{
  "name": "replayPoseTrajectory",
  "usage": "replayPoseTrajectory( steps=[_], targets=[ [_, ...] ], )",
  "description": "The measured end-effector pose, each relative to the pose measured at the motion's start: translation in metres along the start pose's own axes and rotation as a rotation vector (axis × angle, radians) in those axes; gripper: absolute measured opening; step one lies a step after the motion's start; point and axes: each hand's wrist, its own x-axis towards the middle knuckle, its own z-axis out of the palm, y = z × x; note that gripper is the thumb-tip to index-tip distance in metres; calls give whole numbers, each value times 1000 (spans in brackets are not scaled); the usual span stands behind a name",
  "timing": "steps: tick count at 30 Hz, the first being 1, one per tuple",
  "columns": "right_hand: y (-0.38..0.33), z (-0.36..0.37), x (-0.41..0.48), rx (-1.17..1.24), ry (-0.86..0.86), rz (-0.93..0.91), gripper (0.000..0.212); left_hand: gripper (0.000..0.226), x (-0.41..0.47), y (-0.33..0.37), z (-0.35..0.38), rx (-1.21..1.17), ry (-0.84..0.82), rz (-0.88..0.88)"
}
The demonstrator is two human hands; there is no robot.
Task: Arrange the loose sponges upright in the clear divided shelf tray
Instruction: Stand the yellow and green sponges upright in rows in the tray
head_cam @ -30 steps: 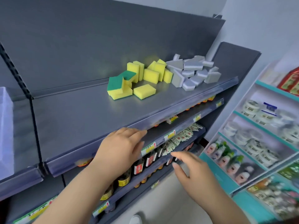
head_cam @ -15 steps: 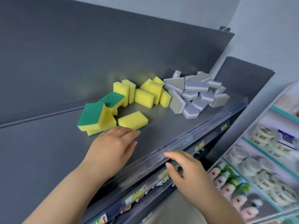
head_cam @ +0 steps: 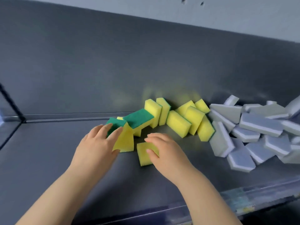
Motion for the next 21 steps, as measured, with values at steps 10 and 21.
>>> replayPoseTrajectory(
  steps=[10, 21],
  targets=[
    [49, -15, 17, -162, -275, -74, 58, 48, 7, 47, -22, 67, 238, -290],
    [115, -45, -13, -167, -253, -11, 44, 54, 24, 153, -24, -457, 347, -392]
  ],
)
